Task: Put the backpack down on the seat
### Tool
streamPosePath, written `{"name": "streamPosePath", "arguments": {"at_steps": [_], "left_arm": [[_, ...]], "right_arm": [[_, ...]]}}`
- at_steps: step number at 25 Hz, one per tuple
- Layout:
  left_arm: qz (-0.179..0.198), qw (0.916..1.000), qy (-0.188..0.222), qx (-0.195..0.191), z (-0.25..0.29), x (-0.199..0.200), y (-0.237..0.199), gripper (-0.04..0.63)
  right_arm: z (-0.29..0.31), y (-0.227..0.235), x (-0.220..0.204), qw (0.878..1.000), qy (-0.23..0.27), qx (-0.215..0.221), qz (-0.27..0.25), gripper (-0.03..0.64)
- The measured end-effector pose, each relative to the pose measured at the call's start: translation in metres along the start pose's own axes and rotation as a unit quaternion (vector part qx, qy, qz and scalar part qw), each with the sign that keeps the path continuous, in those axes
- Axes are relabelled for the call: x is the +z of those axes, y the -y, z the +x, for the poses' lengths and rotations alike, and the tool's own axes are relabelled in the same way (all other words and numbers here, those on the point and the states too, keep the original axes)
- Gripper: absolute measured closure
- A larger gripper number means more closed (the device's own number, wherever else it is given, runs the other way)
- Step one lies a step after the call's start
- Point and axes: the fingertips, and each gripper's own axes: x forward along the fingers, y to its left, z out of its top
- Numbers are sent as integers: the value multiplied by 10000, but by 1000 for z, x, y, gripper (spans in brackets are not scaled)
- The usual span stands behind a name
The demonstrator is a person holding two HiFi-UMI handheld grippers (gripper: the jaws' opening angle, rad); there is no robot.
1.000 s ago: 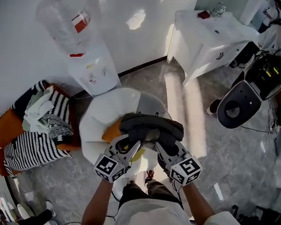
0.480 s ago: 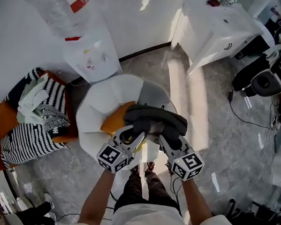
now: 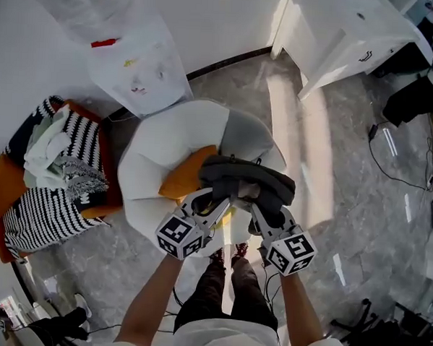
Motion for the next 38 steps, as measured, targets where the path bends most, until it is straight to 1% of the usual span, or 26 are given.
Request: {"name": "streamPosePath", "arguments": {"at_steps": [2,6,13,17,22,29,33,35,38], "left_arm": [[-87,9999,-91,-19,3,-9,-5,476],[-138,9996,-235,-13,10,-24,-17,476],[-210,9989,-429,-33,27,-58,-33,476],[-294,9981,-535,-61,37,-78,-37,476],[-354,9974,-619,-83,51,-93,-43,476],[-348,9966,-741,-59,67,-108,-54,476],[-410,9971,-633,71,77,-104,-64,476],[-515,9969,-565,179,82,-101,-72,474],[-661,9959,-511,340,88,-102,-86,474]], "right_arm": [[5,4,-11,10000,-28,-41,54,577],[16,12,-27,9999,-81,-70,129,577],[30,33,-60,9996,-182,-204,64,577],[35,47,-80,9992,-298,-227,171,577],[43,64,-95,9985,-367,-302,276,577],[53,81,-106,9979,-418,-323,381,577],[67,92,-100,9981,-430,-261,351,577],[79,99,-96,9981,-474,-256,287,577],[98,109,-95,9979,-595,-247,29,577]]}}
